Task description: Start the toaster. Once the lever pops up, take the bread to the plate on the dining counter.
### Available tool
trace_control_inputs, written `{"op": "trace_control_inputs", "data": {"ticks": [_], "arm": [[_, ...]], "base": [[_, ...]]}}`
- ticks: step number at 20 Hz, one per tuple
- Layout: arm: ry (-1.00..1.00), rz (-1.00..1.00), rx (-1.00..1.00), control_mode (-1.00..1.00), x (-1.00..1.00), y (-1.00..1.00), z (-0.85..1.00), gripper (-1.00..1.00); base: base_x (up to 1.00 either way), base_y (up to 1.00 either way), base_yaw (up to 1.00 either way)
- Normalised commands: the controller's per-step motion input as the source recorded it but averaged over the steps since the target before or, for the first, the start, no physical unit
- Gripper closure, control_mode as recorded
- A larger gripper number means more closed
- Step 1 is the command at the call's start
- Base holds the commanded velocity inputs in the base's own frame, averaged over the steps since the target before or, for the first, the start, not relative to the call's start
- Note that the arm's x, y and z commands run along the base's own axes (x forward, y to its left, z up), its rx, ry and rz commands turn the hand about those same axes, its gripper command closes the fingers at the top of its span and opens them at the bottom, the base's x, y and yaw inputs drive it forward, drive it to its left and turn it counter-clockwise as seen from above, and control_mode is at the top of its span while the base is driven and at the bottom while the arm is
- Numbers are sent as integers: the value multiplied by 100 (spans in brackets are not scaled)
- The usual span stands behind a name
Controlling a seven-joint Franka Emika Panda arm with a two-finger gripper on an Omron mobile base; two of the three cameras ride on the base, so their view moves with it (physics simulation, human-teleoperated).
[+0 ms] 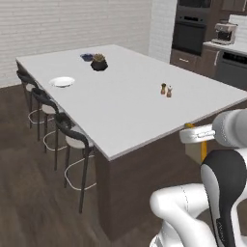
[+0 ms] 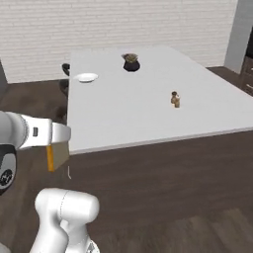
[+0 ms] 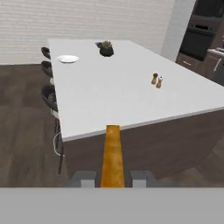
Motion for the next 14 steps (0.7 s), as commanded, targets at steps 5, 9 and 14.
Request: {"op": "trace_control_inputs", "data": {"ticks": [5,9,14], "arm": [[0,0,0,100,0,0,0,100],[0,0,0,100,0,0,0,100],[0,0,0,100,0,0,0,100]], "base": [[-26,99,8],[-1,100,-7],[25,97,-44]]}}
